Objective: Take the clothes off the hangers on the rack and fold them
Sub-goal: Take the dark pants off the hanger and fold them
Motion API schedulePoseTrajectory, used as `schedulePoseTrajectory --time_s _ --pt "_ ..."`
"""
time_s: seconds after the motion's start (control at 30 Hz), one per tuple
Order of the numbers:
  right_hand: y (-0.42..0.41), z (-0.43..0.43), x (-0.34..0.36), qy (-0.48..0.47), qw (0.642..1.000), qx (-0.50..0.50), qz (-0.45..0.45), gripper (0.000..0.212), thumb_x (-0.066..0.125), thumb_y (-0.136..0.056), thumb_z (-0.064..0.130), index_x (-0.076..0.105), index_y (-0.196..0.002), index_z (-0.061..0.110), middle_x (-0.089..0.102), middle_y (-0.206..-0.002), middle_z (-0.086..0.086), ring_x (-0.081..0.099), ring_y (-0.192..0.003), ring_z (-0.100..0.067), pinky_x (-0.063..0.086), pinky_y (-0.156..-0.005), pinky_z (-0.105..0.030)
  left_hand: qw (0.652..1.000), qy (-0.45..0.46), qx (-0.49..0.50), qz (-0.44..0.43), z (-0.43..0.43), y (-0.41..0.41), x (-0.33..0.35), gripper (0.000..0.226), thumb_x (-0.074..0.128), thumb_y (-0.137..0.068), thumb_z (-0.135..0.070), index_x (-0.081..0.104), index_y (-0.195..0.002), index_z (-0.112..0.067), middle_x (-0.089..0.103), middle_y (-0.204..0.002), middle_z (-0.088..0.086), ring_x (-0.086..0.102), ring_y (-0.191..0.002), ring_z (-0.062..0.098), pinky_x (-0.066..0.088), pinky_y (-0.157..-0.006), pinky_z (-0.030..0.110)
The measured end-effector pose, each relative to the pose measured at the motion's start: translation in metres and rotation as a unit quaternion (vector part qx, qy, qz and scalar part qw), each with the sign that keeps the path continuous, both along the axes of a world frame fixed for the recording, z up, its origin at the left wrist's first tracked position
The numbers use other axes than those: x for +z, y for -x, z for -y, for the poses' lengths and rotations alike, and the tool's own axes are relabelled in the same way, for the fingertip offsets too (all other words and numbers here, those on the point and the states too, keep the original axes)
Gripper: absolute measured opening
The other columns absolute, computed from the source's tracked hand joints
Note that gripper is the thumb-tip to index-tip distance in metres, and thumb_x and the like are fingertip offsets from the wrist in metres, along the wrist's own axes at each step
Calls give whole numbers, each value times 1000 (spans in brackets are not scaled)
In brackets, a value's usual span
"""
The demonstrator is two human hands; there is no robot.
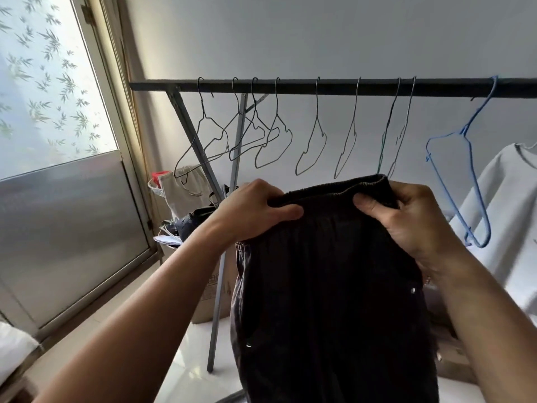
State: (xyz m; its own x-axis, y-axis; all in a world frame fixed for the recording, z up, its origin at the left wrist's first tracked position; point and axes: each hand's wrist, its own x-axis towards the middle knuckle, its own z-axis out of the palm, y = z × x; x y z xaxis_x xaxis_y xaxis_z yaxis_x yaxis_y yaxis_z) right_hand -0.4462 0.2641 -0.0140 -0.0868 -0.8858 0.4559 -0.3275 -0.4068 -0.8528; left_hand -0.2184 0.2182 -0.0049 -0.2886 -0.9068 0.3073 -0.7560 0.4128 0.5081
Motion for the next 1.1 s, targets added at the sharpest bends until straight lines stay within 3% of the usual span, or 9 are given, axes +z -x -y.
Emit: schedulePoseTrajectory --time_s 0.17,0.37,0.6,0.7,0.77,0.87,0.97,1.03,1.1 --pt "-12 4 -29 67 978 -133 -143 12 71 -85 31 73 -81 20 64 -79 0 61 -76 -14 46 -68 -19 995 -31 86 36 6 16 -6 38 63 -84 -49 69 -76 -12 66 -74 6 65 -79 25 52 -74 35" --pt "-40 -4 -59 126 960 -154 -196 27 63 -89 35 61 -70 17 57 -64 4 54 -57 -13 42 -54 -28 926 -260 83 -260 3 26 -21 22 57 -92 -15 58 -72 -6 55 -53 5 50 -41 17 39 -43 21" --pt "-62 -11 -74 49 988 -40 -142 57 30 -91 67 62 -108 23 66 -94 6 63 -85 -11 54 -75 -42 849 -271 92 -444 -16 35 -25 28 46 -97 -5 53 -70 0 54 -42 7 52 -29 13 44 -30 20" --pt "-67 -13 -72 11 990 7 -140 72 48 -79 77 47 -134 29 62 -117 11 60 -106 -5 52 -91 -32 810 -257 81 -521 -20 36 -23 22 48 -100 -8 53 -81 2 53 -45 7 57 -33 15 45 -32 19" --pt "-68 -9 -71 9 994 -17 -108 61 67 -84 49 44 -134 25 62 -116 12 59 -105 -2 51 -92 -25 785 -256 52 -562 -23 35 -21 22 52 -101 -19 53 -97 2 56 -59 8 64 -45 18 53 -40 24" --pt "-63 -4 -61 -25 999 -39 20 29 61 -92 17 54 -120 19 66 -98 11 63 -89 3 52 -78 -15 845 -166 33 -508 -26 22 -26 33 61 -94 -34 52 -115 -9 58 -92 7 65 -70 8 59 -63 24" --pt "-50 7 -50 -65 988 18 142 20 62 -84 20 64 -104 18 72 -96 -1 69 -94 -16 55 -85 -36 938 -84 35 -333 -23 2 -38 69 76 -77 -49 46 -135 -27 52 -126 -5 55 -111 3 45 -90 20" --pt "-44 12 -40 -73 978 67 186 21 62 -80 17 69 -99 15 73 -98 -9 69 -97 -28 54 -91 -47 938 -164 -24 -306 -21 -3 -43 77 83 -69 -48 50 -135 -23 61 -127 -6 61 -113 7 47 -96 25" --pt "-39 13 -29 -62 973 104 198 18 60 -85 5 71 -98 12 74 -98 -11 70 -97 -28 54 -89 -42 929 -195 -62 -308 -18 -4 -42 46 81 -77 -33 65 -116 -17 73 -109 -1 70 -100 11 53 -89 29"
